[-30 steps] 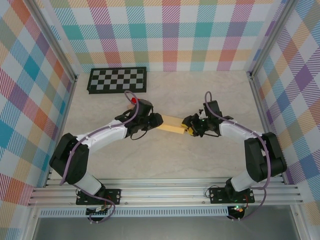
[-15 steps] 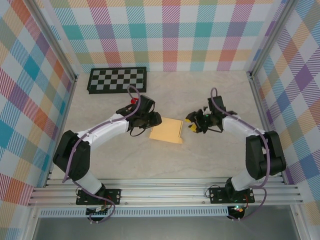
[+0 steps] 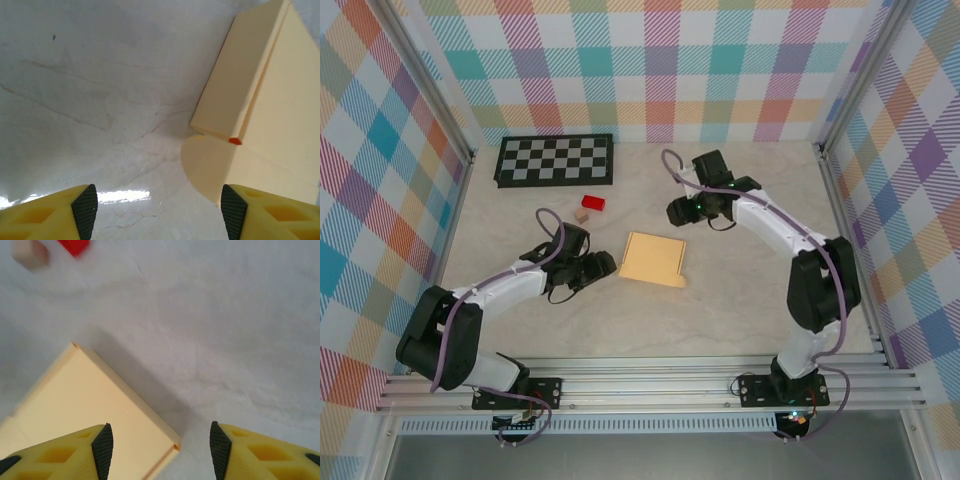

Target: Fold the paper box

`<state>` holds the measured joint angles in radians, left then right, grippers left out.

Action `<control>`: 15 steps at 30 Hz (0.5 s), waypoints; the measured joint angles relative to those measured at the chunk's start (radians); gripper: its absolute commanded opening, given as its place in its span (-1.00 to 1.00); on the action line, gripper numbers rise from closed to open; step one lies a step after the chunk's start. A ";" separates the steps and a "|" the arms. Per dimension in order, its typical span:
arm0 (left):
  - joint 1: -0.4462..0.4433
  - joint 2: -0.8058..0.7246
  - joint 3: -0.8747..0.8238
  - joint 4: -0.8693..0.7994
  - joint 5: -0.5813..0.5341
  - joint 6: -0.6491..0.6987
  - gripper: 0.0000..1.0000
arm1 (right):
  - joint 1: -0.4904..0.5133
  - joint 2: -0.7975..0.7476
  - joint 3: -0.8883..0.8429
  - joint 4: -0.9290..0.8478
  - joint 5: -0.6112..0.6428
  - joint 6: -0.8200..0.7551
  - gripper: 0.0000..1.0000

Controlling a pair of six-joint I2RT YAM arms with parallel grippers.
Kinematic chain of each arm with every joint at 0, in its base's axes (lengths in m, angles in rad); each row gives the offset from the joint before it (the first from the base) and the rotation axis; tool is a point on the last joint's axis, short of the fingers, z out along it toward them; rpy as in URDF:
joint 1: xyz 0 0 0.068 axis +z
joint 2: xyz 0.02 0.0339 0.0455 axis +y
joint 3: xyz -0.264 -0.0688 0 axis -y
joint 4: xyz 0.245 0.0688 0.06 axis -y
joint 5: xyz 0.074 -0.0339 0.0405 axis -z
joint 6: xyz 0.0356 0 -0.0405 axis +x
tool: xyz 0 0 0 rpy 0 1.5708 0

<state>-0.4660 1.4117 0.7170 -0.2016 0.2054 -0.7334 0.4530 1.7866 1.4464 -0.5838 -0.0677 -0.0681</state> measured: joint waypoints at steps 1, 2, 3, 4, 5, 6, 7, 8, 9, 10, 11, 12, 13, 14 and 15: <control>0.000 -0.006 -0.014 0.015 0.007 -0.005 0.43 | 0.000 0.021 -0.003 -0.023 0.005 -0.039 0.13; -0.001 -0.010 -0.024 0.030 0.012 -0.010 0.43 | 0.000 0.033 -0.007 -0.039 0.006 -0.069 0.13; -0.002 -0.013 -0.031 0.046 0.018 -0.011 0.44 | 0.000 0.045 -0.011 -0.058 0.003 -0.105 0.13; -0.003 -0.014 -0.034 0.062 0.023 -0.013 0.44 | 0.000 0.052 -0.011 -0.077 0.002 -0.132 0.12; -0.003 -0.014 -0.034 0.076 0.027 -0.015 0.45 | 0.000 0.059 -0.011 -0.090 -0.003 -0.157 0.11; -0.003 -0.014 -0.034 0.092 0.030 -0.018 0.45 | 0.000 0.066 -0.011 -0.099 -0.010 -0.180 0.11; -0.003 -0.014 -0.034 0.105 0.032 -0.021 0.45 | 0.000 0.073 -0.011 -0.106 -0.015 -0.197 0.10; -0.004 -0.014 -0.034 0.115 0.034 -0.023 0.45 | 0.000 0.081 -0.011 -0.111 -0.021 -0.210 0.09; -0.004 -0.014 -0.034 0.124 0.035 -0.026 0.45 | 0.000 0.093 -0.011 -0.118 -0.026 -0.225 0.08; -0.004 -0.012 -0.032 0.128 0.037 -0.030 0.45 | 0.000 0.103 -0.011 -0.123 -0.031 -0.234 0.07; -0.004 -0.007 -0.029 0.130 0.039 -0.031 0.45 | -0.002 0.115 -0.011 -0.127 -0.038 -0.240 0.05; -0.004 0.000 -0.025 0.132 0.041 -0.034 0.45 | -0.005 0.128 -0.011 -0.133 -0.047 -0.245 0.00; -0.005 0.011 -0.022 0.135 0.041 -0.035 0.45 | -0.009 0.140 -0.011 -0.137 -0.057 -0.249 -0.05; -0.005 0.020 -0.019 0.135 0.042 -0.037 0.45 | -0.011 0.150 -0.010 -0.140 -0.066 -0.250 -0.08; -0.005 0.031 -0.019 0.140 0.043 -0.037 0.44 | -0.015 0.163 -0.009 -0.142 -0.080 -0.253 -0.12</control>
<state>-0.4713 1.4422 0.6983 -0.0612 0.2485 -0.7708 0.4377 1.9491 1.4372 -0.7261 -0.1474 -0.3206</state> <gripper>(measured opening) 0.724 0.472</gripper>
